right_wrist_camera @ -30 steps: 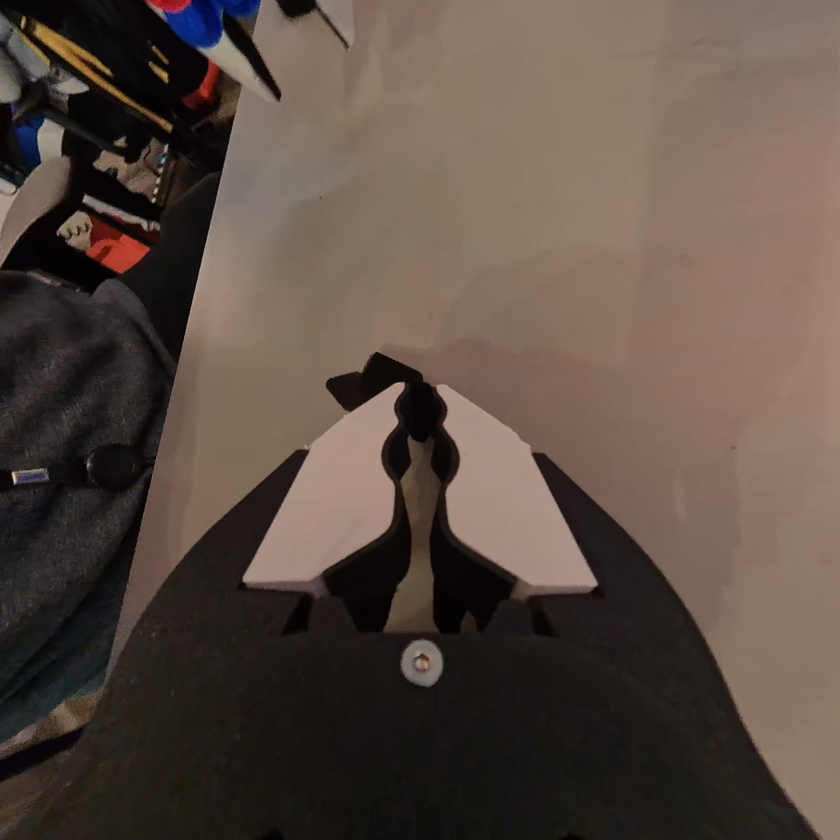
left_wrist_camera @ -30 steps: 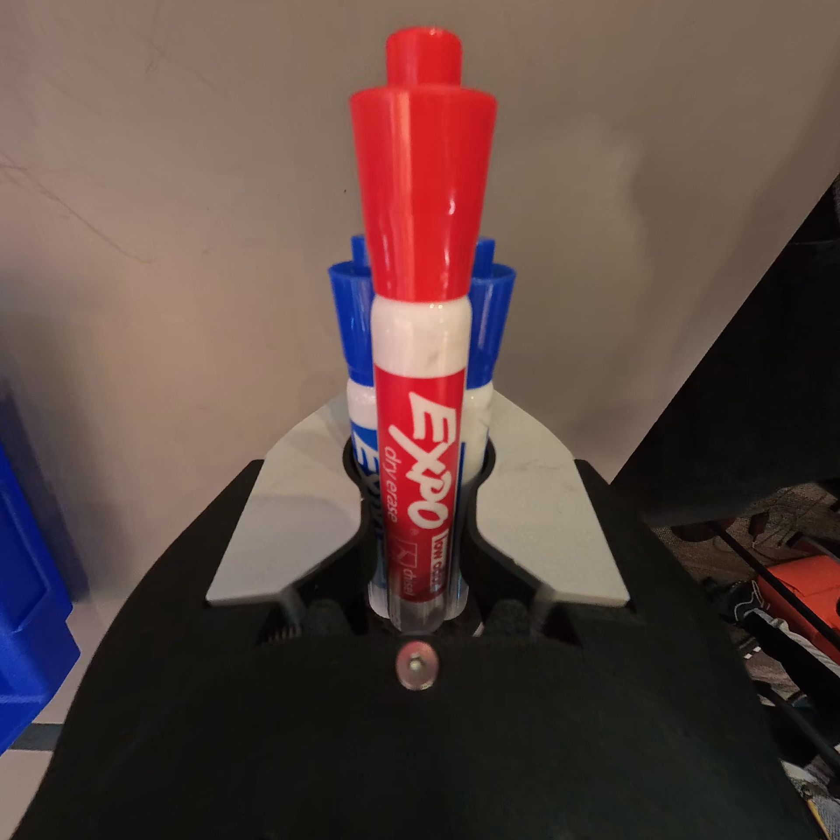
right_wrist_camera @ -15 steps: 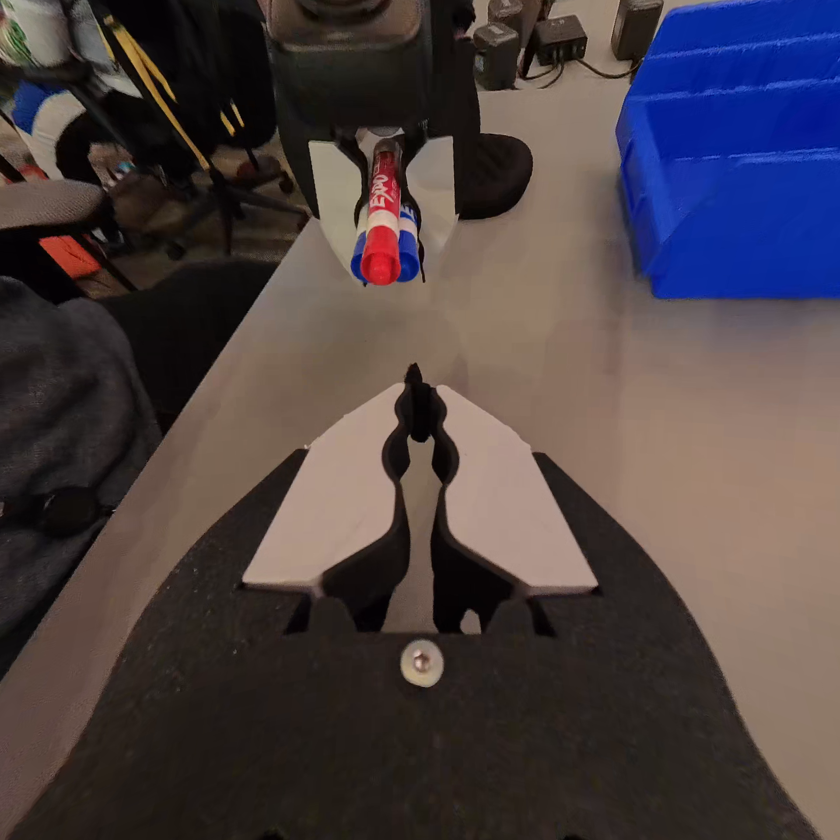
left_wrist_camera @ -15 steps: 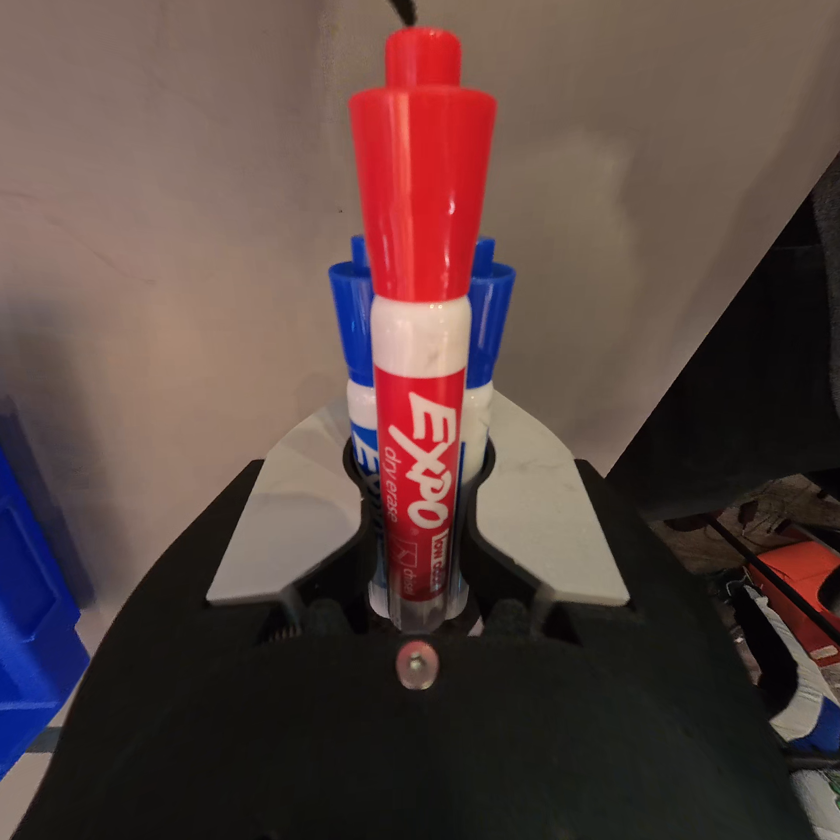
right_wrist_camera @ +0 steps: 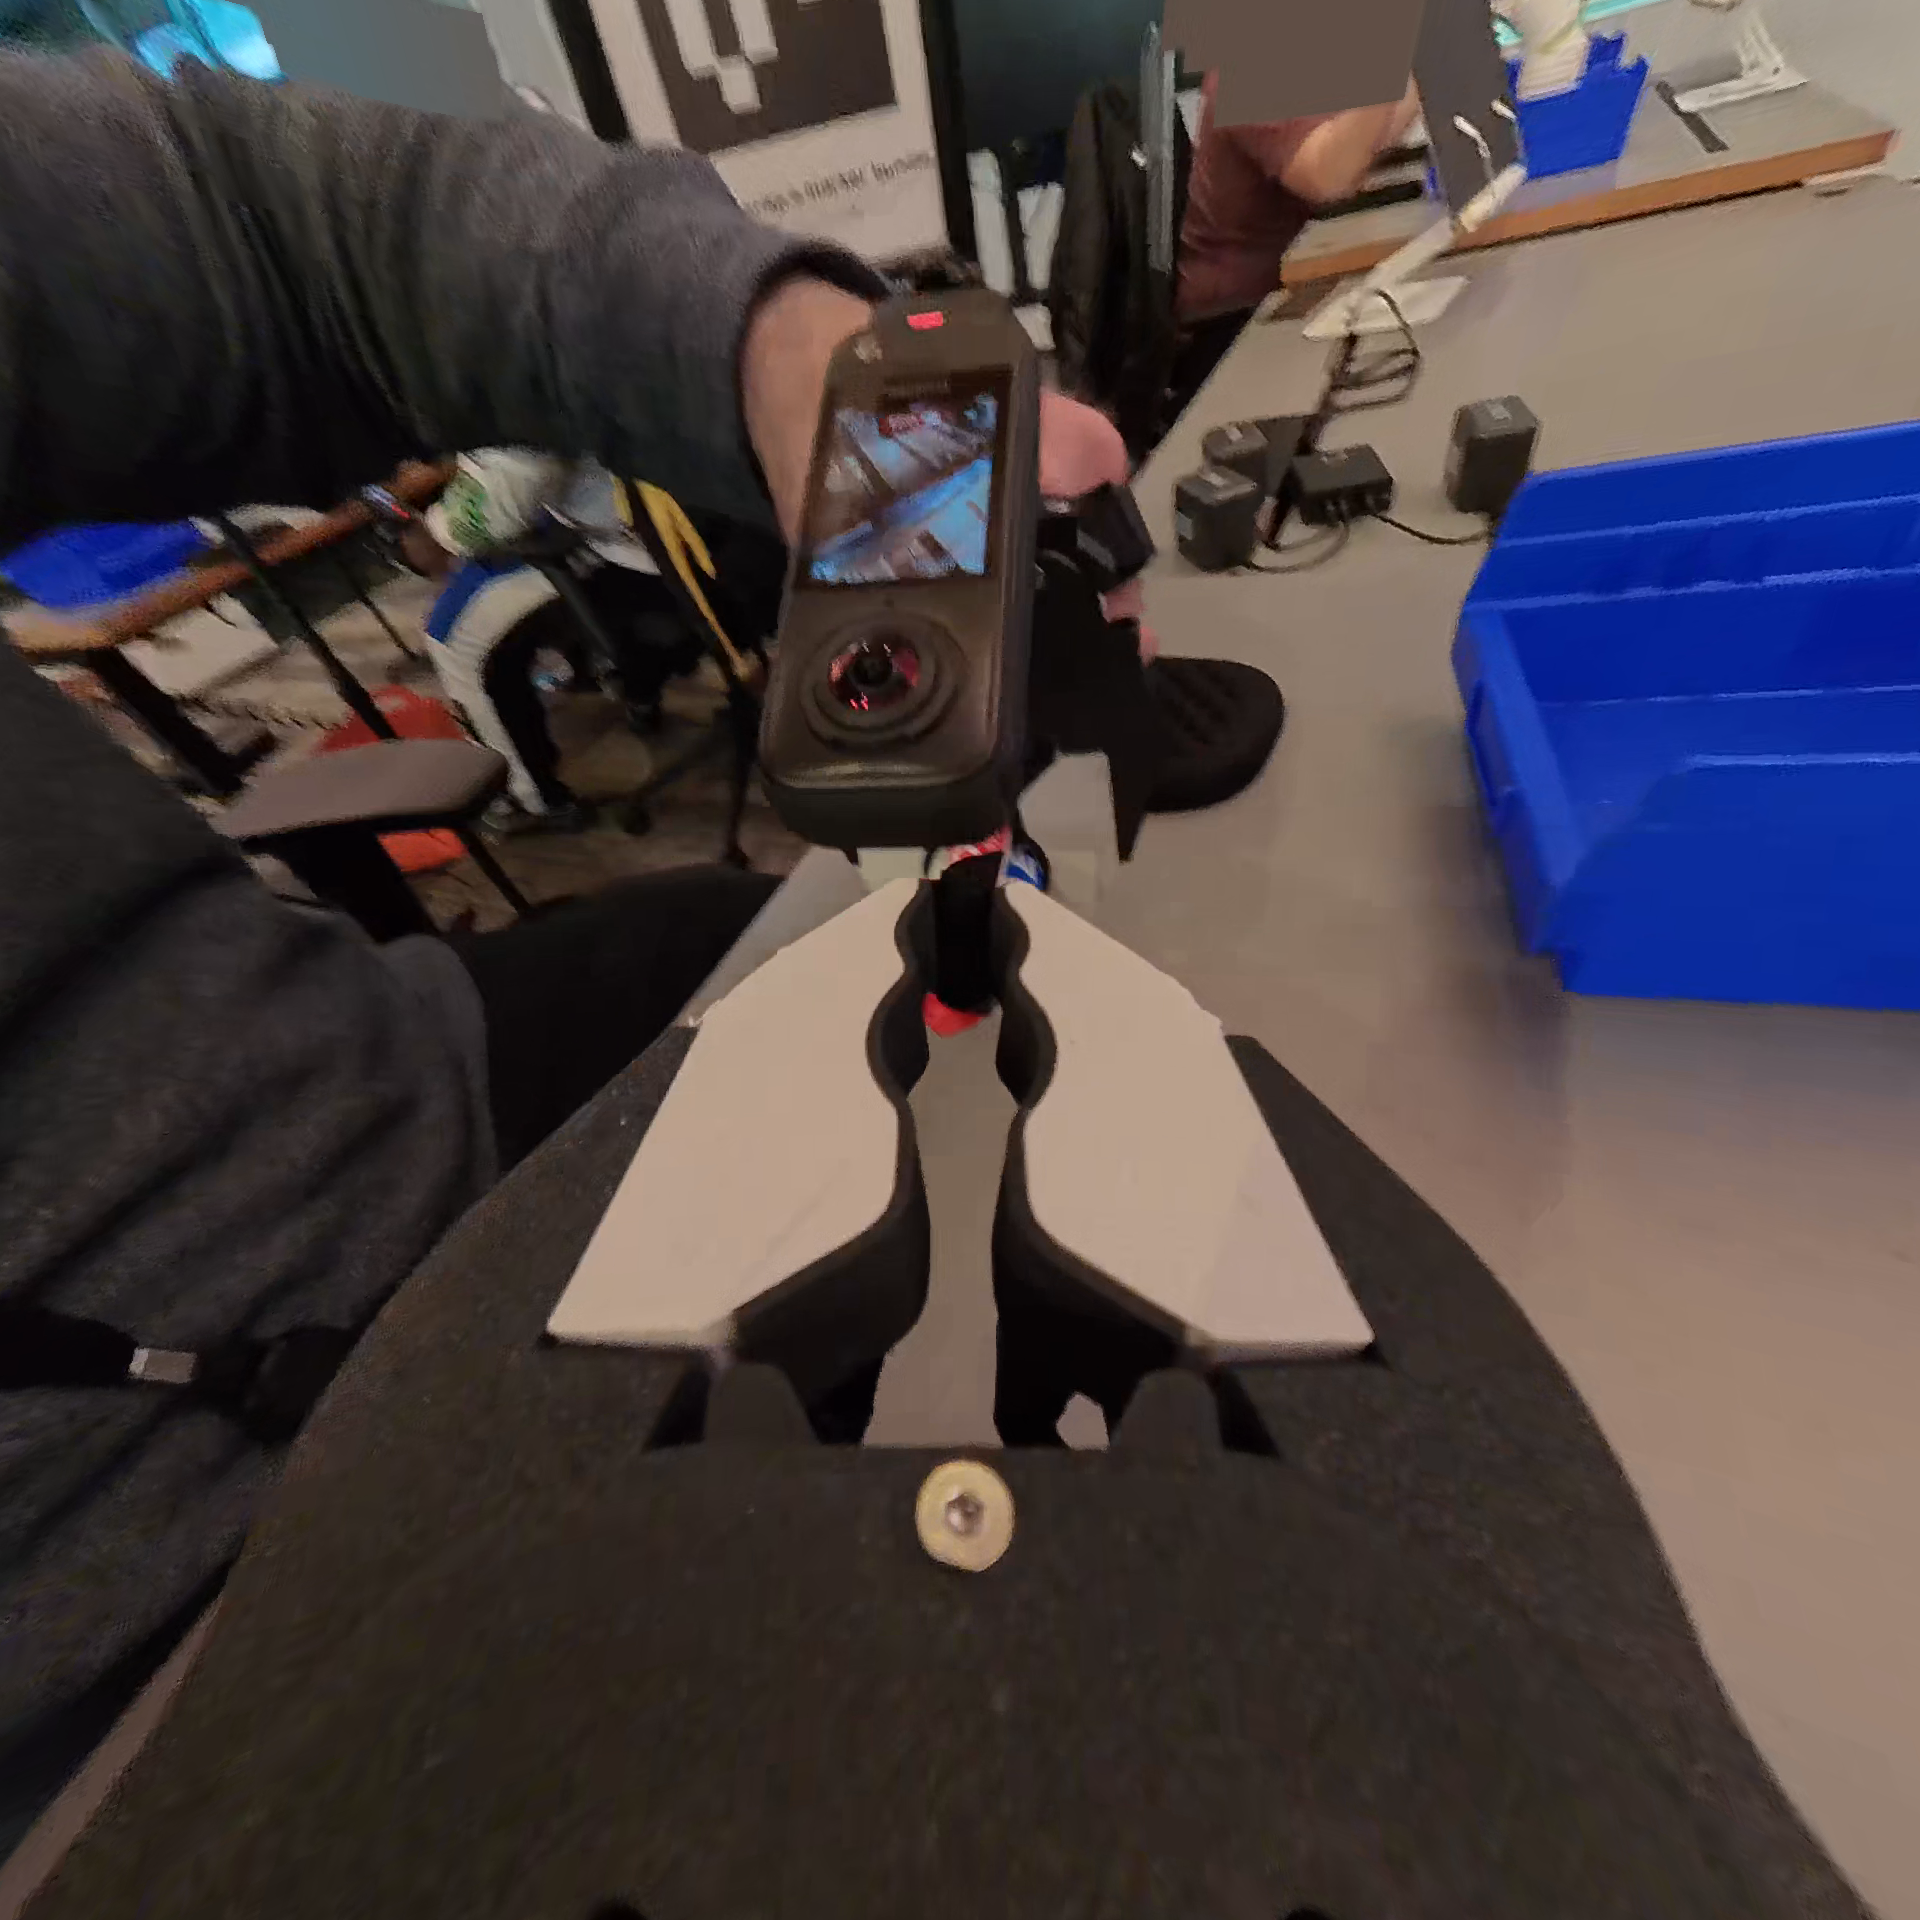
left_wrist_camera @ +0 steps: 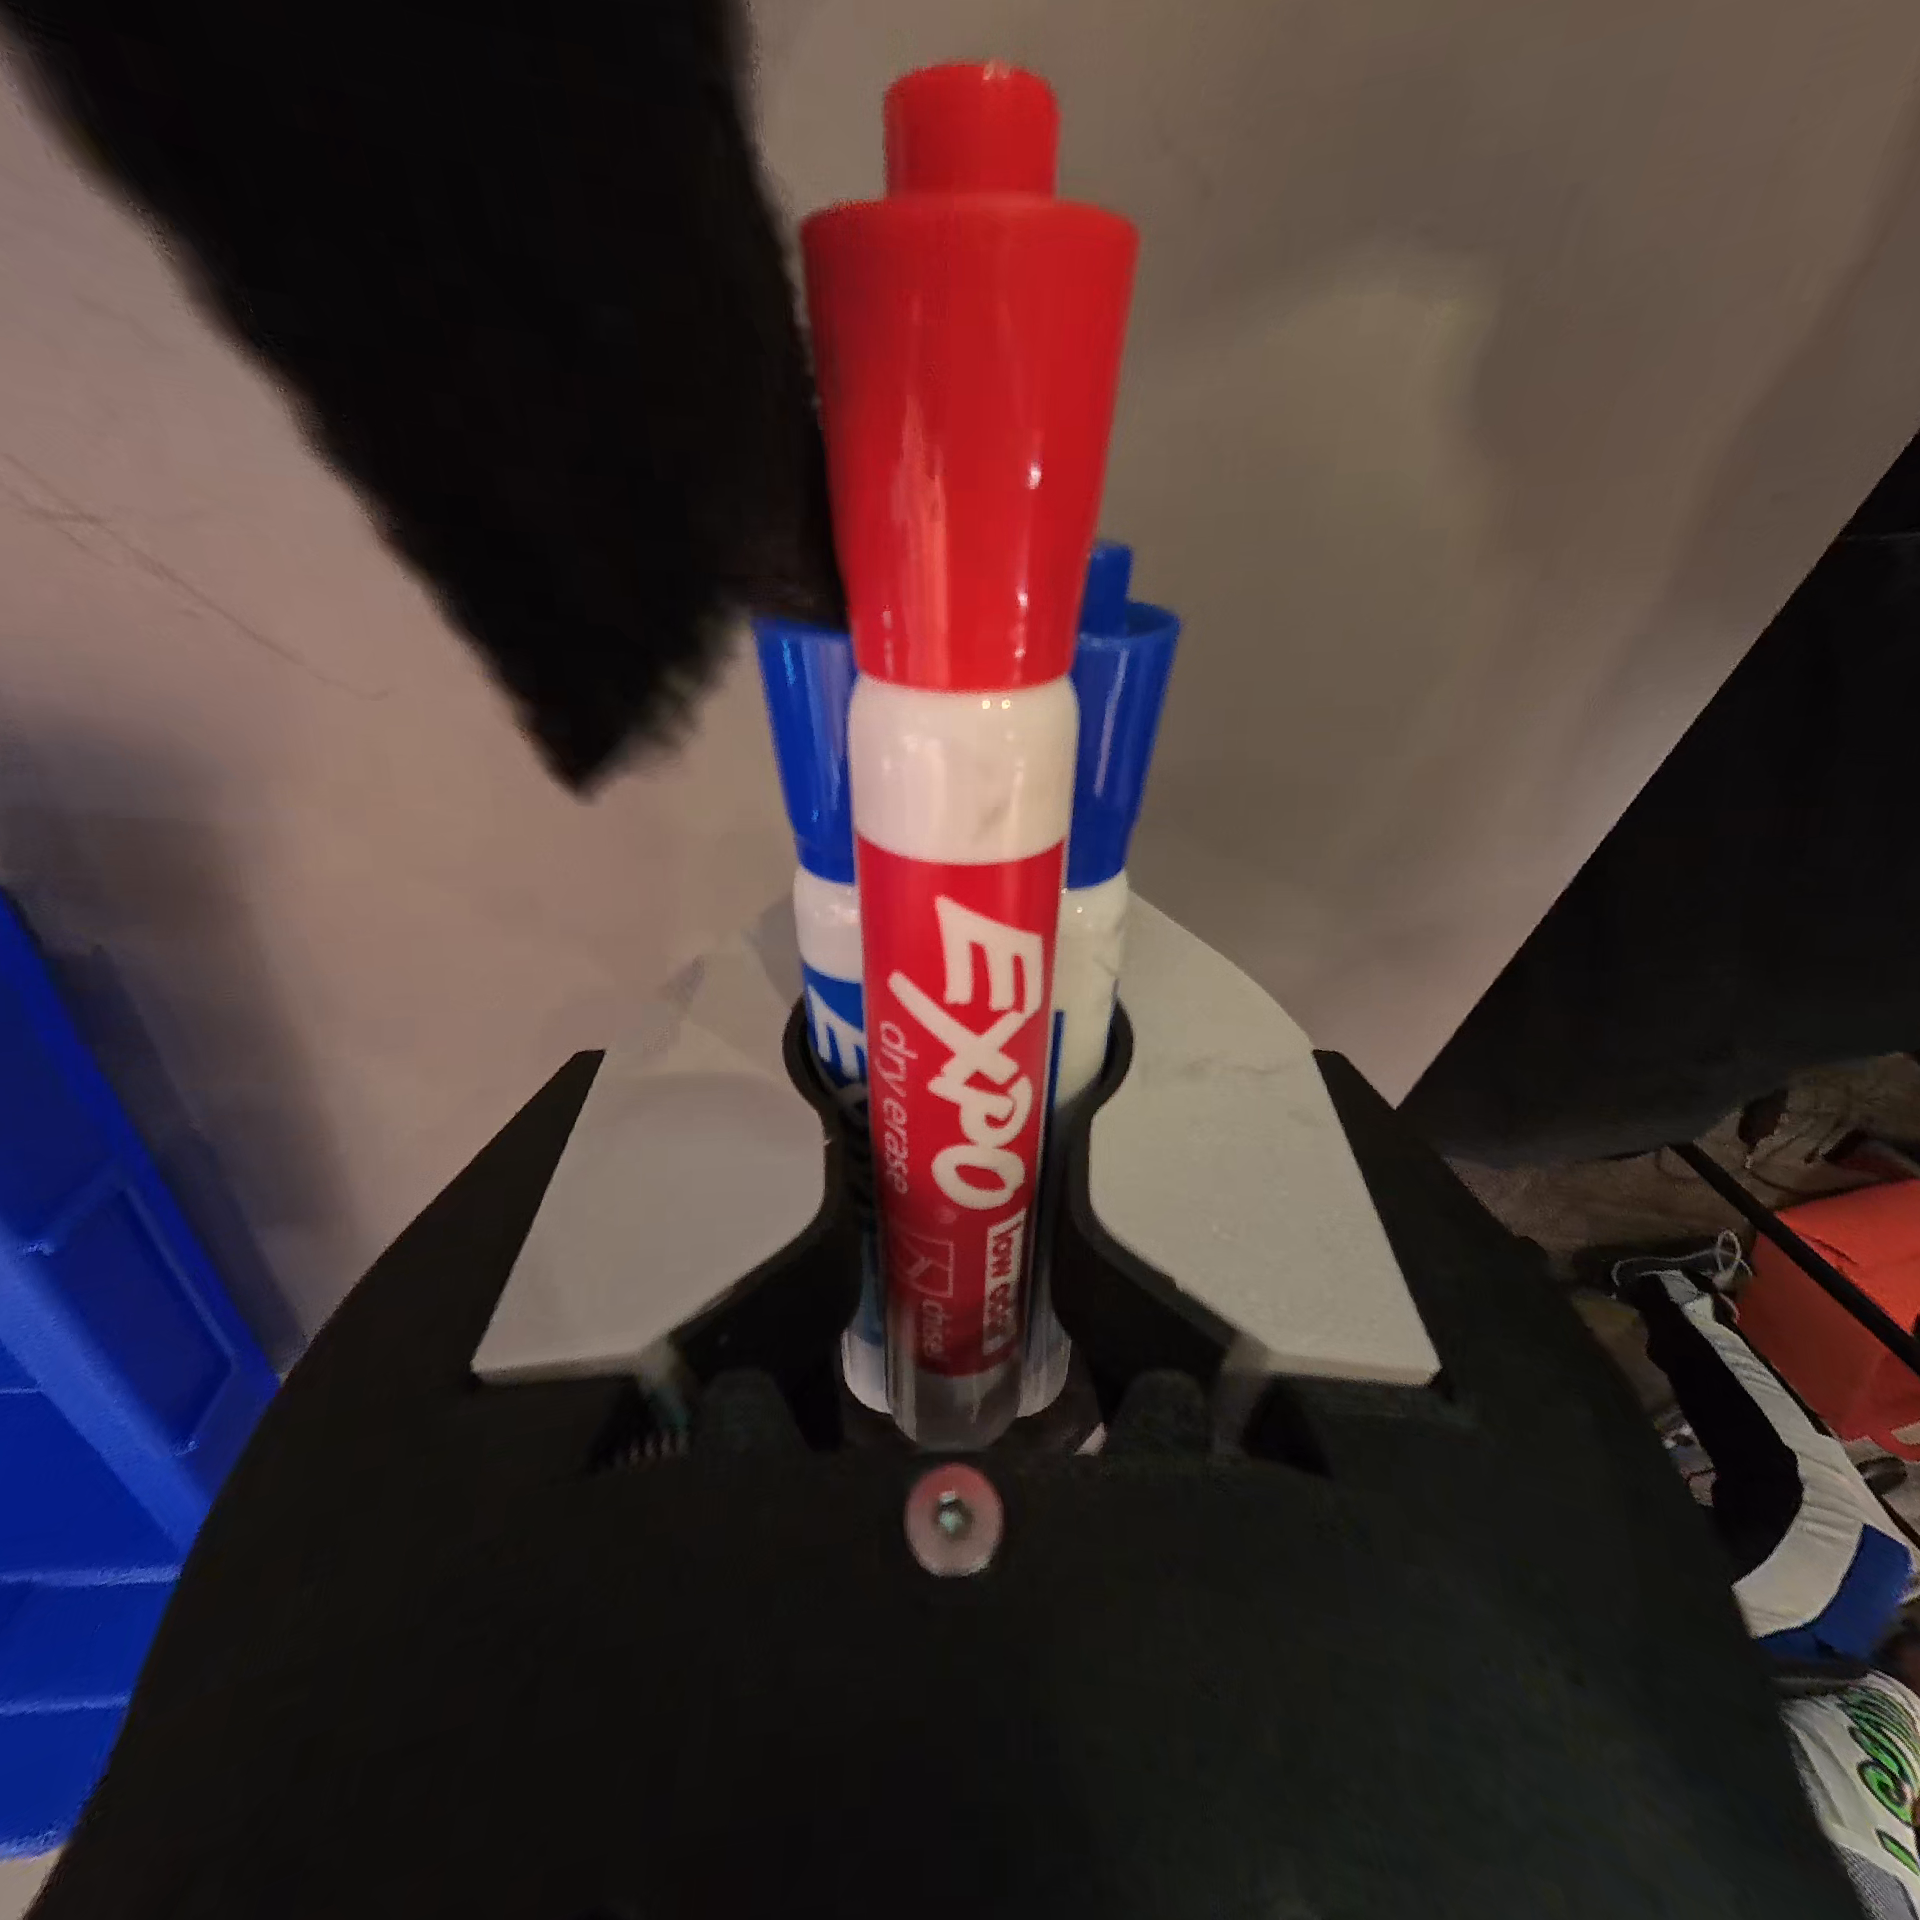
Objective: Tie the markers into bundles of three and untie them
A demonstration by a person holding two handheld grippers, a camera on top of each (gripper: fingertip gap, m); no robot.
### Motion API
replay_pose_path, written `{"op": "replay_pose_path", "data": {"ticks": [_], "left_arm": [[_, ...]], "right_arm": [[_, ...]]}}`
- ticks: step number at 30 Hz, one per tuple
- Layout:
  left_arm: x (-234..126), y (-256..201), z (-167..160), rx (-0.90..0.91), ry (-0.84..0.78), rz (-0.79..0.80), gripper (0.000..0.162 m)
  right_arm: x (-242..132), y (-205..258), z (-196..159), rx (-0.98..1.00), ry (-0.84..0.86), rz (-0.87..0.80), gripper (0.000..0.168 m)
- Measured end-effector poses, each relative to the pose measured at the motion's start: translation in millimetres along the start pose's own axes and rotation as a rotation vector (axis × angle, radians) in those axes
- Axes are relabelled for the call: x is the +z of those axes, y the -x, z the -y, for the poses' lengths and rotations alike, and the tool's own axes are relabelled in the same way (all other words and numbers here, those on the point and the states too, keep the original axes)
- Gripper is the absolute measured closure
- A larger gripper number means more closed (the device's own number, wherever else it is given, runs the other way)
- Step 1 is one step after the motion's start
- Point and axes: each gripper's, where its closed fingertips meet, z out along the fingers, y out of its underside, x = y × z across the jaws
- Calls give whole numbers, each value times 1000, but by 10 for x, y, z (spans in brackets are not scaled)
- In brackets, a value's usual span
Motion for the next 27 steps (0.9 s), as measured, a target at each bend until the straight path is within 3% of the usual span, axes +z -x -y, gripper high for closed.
{"op": "replay_pose_path", "data": {"ticks": [7,15,27], "left_arm": [[-20,5,50,19,-2,-5,120],[-57,12,95,51,-8,1,120],[-145,72,131,73,-12,4,120]], "right_arm": [[101,-74,-33,16,-11,16,160],[136,-2,-24,36,-81,148,161],[119,150,45,-364,-56,113,163]]}}
